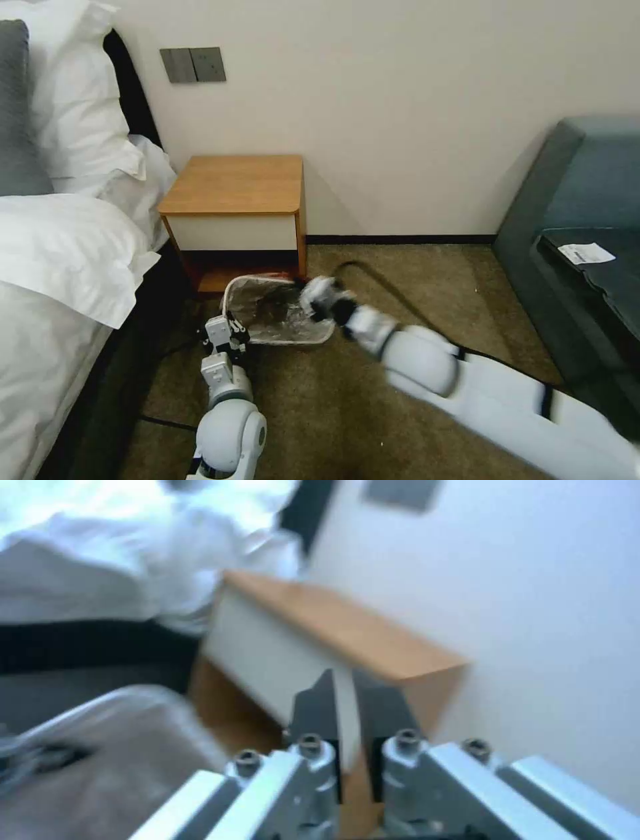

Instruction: Pick up the garbage bag from the table and place it over the trash can.

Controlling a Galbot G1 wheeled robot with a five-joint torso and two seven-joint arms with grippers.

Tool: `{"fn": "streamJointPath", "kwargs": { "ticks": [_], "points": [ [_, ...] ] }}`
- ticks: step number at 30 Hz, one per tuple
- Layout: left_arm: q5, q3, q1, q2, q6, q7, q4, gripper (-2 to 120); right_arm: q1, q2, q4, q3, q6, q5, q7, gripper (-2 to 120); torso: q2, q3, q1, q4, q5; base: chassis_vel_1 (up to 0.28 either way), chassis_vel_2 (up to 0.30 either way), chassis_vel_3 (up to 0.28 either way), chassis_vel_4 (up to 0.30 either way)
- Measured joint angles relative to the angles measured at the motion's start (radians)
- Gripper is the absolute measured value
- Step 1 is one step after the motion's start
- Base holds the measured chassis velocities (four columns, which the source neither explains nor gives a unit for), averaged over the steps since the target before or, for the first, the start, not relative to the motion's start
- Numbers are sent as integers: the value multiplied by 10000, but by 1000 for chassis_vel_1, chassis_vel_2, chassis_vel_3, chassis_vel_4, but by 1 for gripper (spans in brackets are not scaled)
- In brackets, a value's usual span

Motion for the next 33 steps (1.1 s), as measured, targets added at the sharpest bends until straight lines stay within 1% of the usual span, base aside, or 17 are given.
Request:
{"fn": "streamJointPath", "kwargs": {
  "ticks": [1,2,4,6,7,11,12,15,16,18,19,22,24,28,29,31,33],
  "points": [
    [-705,21,-7,10,378,-161,-138,1,-633,-79,211,761,379,-140,-143,17,0,0,0,0,0,0,0,0,0],
    [-705,21,-7,10,378,-161,-138,1,-633,-79,211,761,379,-140,-143,17,0,0,0,0,0,0,0,0,0],
    [-1404,38,-36,-5,812,-342,-210,1,-1418,-151,442,1464,891,-306,-169,25,0,1,0,3,0,0,0,0,0],
    [-1470,19,-51,-34,950,-392,-163,1,-1851,-88,542,1663,1102,-385,-154,33,0,0,0,3,2,0,0,0,0],
    [-1470,19,-51,-34,950,-392,-163,1,-1851,-88,542,1663,1102,-385,-154,33,0,0,0,3,2,0,0,0,0],
    [-1443,28,-40,-34,1289,-405,90,1,-1798,684,367,1441,1239,-535,-105,53,0,2,0,8,1,0,0,0,0],
    [-1443,28,-40,-34,1289,-405,90,1,-1798,684,367,1441,1239,-535,-105,53,0,2,0,8,1,0,0,0,0],
    [-1408,30,-15,66,1382,-264,295,1,-1522,1443,9,1243,1342,-622,-79,67,0,2,0,10,0,0,0,0,0],
    [-1408,30,-15,66,1382,-264,295,1,-1522,1443,9,1243,1342,-622,-79,67,0,2,0,10,0,0,0,0,0],
    [-1388,9,-13,175,1490,3,458,1,-1552,2071,-322,1269,1544,-802,42,76,0,2,0,10,0,0,0,0,0],
    [-1388,9,-13,175,1490,3,458,1,-1552,2071,-322,1269,1544,-802,42,76,0,2,0,10,0,0,0,0,0],
    [-1397,-35,-14,345,1783,283,602,1,-1945,3124,-770,1469,1953,-1231,211,93,0,2,0,7,0,0,0,0,0],
    [-1406,-48,-28,370,1813,319,633,3,-2064,3318,-830,1492,2024,-1317,221,96,0,2,0,6,2,0,0,0,0],
    [-1407,-63,-112,392,1817,369,788,21,-2404,3842,-930,1509,2155,-1499,212,108,0,1,0,7,2,0,0,0,0],
    [-1407,-63,-112,392,1817,369,788,21,-2404,3842,-930,1509,2155,-1499,212,108,0,1,0,7,2,0,0,0,0],
    [-1415,-65,-148,387,1775,385,863,30,-2441,3960,-937,1483,2165,-1531,189,111,0,1,0,8,3,0,0,0,0],
    [-1414,-65,-155,380,1748,386,887,33,-2442,3982,-938,1469,2165,-1538,186,112,1,1,0,8,4,0,0,0,0]
  ]
}}
